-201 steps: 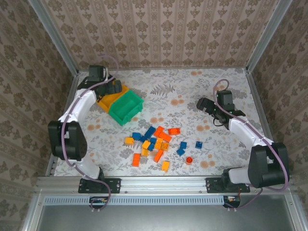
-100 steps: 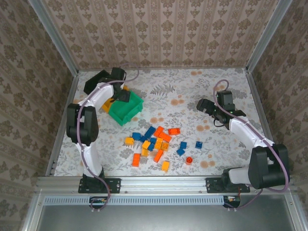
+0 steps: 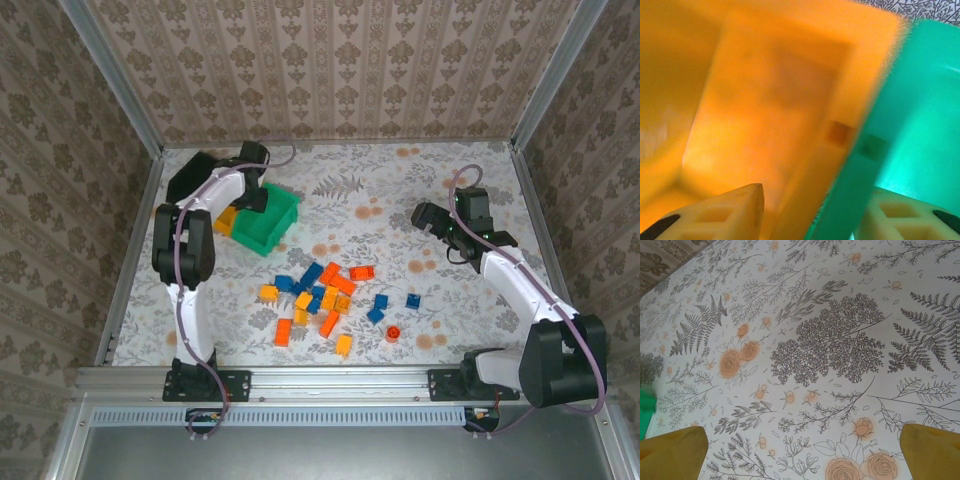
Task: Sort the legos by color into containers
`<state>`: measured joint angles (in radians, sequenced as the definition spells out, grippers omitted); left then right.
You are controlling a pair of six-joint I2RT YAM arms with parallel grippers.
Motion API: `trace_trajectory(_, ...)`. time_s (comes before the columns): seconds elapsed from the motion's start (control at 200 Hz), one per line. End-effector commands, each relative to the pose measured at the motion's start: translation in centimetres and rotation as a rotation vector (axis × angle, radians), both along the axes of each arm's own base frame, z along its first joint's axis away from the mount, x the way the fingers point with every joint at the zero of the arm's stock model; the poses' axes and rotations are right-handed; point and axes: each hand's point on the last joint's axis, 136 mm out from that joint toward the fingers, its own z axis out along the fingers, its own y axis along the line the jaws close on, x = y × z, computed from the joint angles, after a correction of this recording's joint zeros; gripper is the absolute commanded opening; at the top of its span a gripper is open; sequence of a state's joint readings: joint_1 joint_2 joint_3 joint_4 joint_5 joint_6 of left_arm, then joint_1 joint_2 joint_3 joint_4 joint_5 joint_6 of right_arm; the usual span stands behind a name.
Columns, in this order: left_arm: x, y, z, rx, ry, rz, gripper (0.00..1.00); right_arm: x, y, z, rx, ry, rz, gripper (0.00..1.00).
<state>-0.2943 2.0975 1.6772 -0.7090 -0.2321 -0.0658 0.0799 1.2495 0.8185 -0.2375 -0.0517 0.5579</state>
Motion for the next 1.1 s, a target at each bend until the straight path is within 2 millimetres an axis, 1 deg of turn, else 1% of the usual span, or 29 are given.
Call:
trace_trajectory(0.0,-0.5,-0.9,-0.1,-0.029,0.029,0.014,0.41,0.0,-0.2,1.4,-0.004,-0.017,-0.028,1.0)
trace_trajectory(0.11,-0.3,-2.6,0.5,-0.068,0.017,-0.002,0.34,-0.1,-0.4,1.3,-0.009,-0.011,-0.033,1.0)
trace_trajectory(0.135,-0.2,-3.0,0.5,-0.074,0.016,-0.007,0.32,-0.2,-0.4,1.2,-0.011,-0.009,-0.036,1.0)
trace_trajectory(0.2,-0.1,-4.2,0.5,-0.078,0.021,-0.02,0.22,-0.4,-0.5,1.1,-0.014,-0.007,-0.041,1.0)
trace_trajectory(0.305,0.1,-6.5,0.6,-0.094,0.029,-0.03,0.0,-0.8,-0.8,1.1,-0.022,-0.01,-0.051,1.0)
trace_trajectory(0.395,0.2,-9.4,1.4,-0.119,0.019,-0.03,0.0,-1.2,-1.2,1.1,-0.036,-0.012,-0.063,1.0)
trace_trajectory(0.42,0.4,-9.6,1.5,-0.124,0.019,-0.013,0.0,-1.3,-1.3,1.1,-0.04,-0.01,-0.066,1.0)
trace_trajectory(0.425,0.2,-10.3,1.6,-0.125,0.018,-0.024,0.0,-1.3,-1.3,1.1,-0.041,-0.01,-0.067,1.0)
trace_trajectory(0.435,-0.1,-11.0,1.7,-0.126,0.019,-0.03,0.0,-1.3,-1.3,1.1,-0.042,-0.011,-0.068,1.0)
trace_trajectory(0.46,-0.2,-11.9,1.8,-0.126,0.02,-0.023,0.0,-1.4,-1.4,1.1,-0.044,-0.011,-0.07,1.0)
trace_trajectory(0.635,-1.2,-16.2,2.8,-0.116,0.012,0.05,0.0,-1.8,-1.6,0.7,-0.057,-0.002,-0.076,1.0)
trace_trajectory(0.725,-1.9,-18.0,3.1,-0.101,0.0,0.076,0.0,-2.0,-1.7,0.5,-0.064,0.003,-0.079,1.0)
trace_trajectory(0.91,-3.9,-20.4,2.2,-0.131,0.026,0.176,0.0,-2.2,-1.8,0.1,-0.064,0.011,-0.082,1.0)
trace_trajectory(0.975,-4.5,-21.3,2.0,-0.144,0.034,0.182,0.0,-2.1,-1.7,0.1,-0.061,0.008,-0.081,1.0)
trace_trajectory(1.09,-5.8,-22.1,1.6,-0.113,0.042,0.202,0.0,-2.1,-1.7,-0.2,-0.059,0.016,-0.082,1.0)
